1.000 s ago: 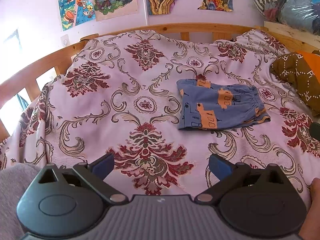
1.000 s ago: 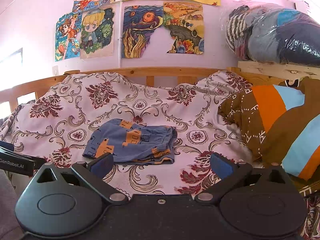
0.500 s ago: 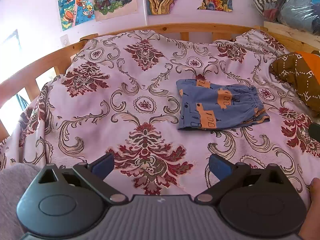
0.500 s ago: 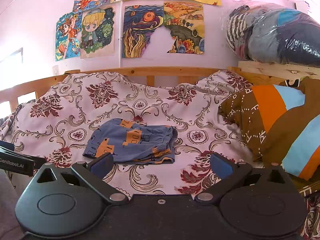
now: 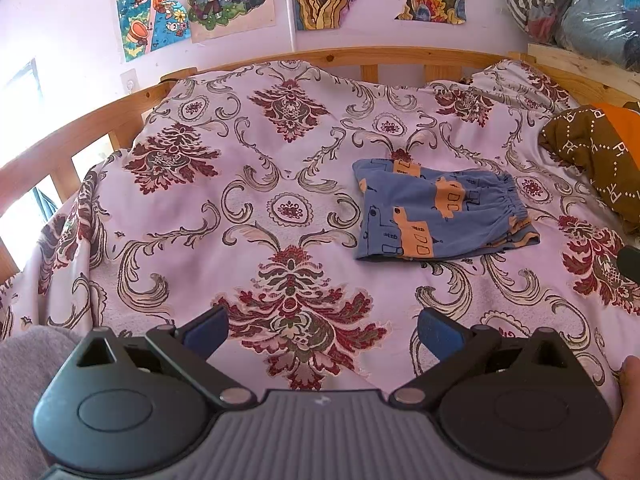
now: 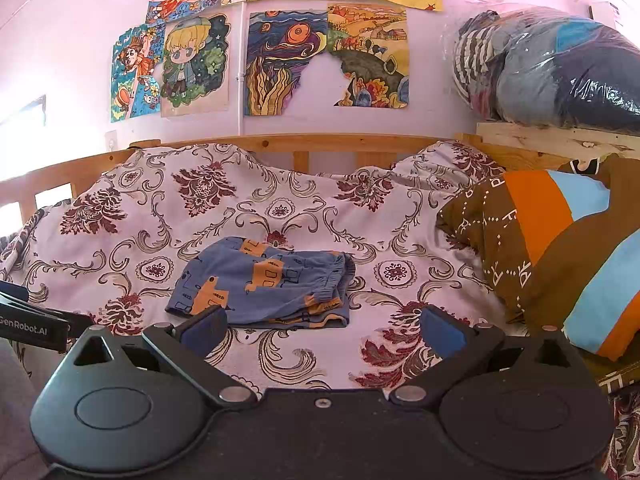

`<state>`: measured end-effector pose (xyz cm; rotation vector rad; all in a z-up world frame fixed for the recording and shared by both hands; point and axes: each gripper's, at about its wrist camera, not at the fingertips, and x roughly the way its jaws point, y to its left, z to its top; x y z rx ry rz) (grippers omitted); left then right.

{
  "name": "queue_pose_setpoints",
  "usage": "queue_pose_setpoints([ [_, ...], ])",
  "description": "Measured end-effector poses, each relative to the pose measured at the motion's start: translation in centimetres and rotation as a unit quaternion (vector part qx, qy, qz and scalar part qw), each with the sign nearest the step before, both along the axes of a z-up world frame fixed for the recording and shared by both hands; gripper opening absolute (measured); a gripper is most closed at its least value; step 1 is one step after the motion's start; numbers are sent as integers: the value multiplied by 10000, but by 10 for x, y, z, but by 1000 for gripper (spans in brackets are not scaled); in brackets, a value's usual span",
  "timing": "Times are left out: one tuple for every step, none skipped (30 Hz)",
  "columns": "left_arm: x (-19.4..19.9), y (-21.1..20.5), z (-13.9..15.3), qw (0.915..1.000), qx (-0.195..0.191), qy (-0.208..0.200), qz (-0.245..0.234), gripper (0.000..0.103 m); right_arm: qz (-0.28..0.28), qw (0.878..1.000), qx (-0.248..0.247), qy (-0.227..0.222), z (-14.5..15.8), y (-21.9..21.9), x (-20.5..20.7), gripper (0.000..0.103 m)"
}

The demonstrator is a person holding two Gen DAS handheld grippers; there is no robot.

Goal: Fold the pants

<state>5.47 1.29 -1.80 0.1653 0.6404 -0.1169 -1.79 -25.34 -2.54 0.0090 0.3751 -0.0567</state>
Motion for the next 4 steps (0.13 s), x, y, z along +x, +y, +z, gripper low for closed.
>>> queue_pose_setpoints([
  [0,1,1,10000,-8,-6,-2,103,-1,10000,-1,-3,0,0,0,102],
  [0,1,0,10000,-11,-9,0,103,-1,10000,-1,-3,0,0,0,102],
  [0,1,0,10000,-7,-6,3,103,-2,10000,2,-2,0,0,0,102],
  [0,1,0,10000,-3,0,-1,103,-1,10000,2,0,0,0,0,102],
])
